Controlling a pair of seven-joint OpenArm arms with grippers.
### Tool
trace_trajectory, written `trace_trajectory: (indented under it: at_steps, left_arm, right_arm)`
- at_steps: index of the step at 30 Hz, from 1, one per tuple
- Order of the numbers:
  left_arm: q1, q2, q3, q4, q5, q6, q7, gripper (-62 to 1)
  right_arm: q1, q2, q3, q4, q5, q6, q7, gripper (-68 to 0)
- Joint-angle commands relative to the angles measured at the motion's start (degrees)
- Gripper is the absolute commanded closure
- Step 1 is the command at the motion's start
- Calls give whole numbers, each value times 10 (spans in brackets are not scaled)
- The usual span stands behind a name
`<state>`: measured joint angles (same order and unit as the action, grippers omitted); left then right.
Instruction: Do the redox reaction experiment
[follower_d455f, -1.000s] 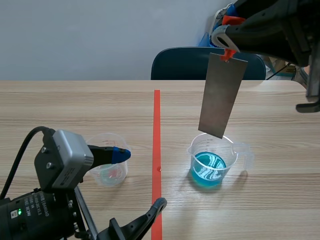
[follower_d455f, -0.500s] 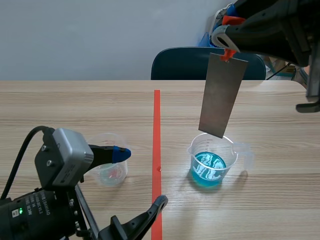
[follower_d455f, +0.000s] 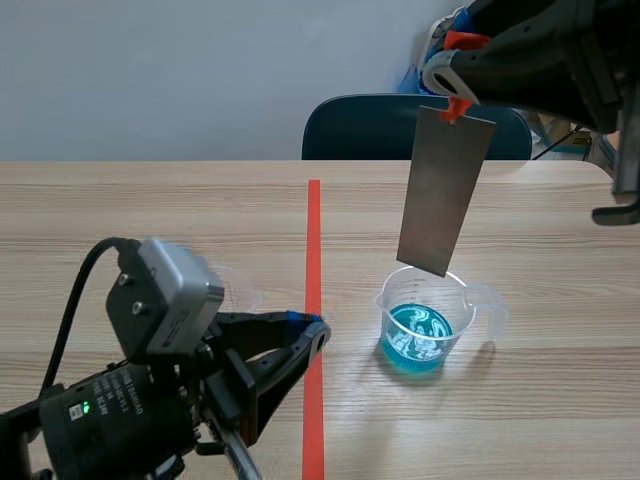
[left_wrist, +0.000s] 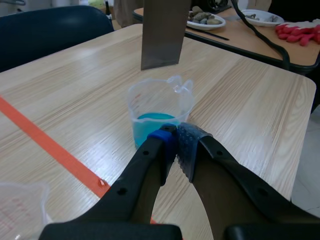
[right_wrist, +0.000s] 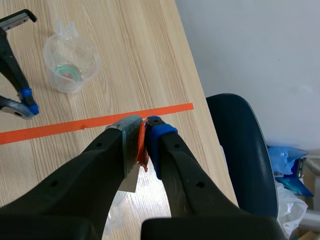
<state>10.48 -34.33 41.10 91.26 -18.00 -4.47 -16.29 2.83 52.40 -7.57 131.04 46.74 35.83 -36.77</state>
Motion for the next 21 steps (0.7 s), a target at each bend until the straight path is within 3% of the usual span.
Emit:
trace_trajectory:
  at_steps: [1,21]
  left_arm:
    - [-24,14,5,-6,-4,3,10,-29]
    - [-189,147,72,-181,-11,11,37,-27]
  right_arm:
    - [7,4,6,4,0,-2,5,-6]
    - [7,4,6,4,0,-2,5,-6]
